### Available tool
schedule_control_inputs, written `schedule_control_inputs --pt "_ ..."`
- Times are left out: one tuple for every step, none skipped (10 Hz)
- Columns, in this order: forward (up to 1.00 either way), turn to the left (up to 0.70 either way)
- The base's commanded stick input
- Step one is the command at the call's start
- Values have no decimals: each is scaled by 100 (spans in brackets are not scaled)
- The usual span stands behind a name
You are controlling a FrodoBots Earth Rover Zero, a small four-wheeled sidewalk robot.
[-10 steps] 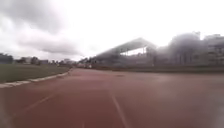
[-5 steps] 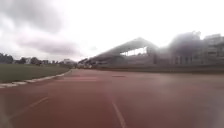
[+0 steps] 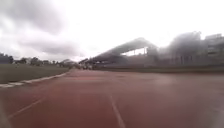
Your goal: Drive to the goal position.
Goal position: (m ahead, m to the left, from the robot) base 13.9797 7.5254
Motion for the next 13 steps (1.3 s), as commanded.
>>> schedule_control_inputs --pt "50 2" --pt "50 2" --pt "50 2" --pt "50 2" --pt "50 2" --pt "50 2" --pt "50 2" --pt "50 2" --pt "50 2" --pt "50 2" --pt "50 13" --pt "50 39" --pt "50 48"
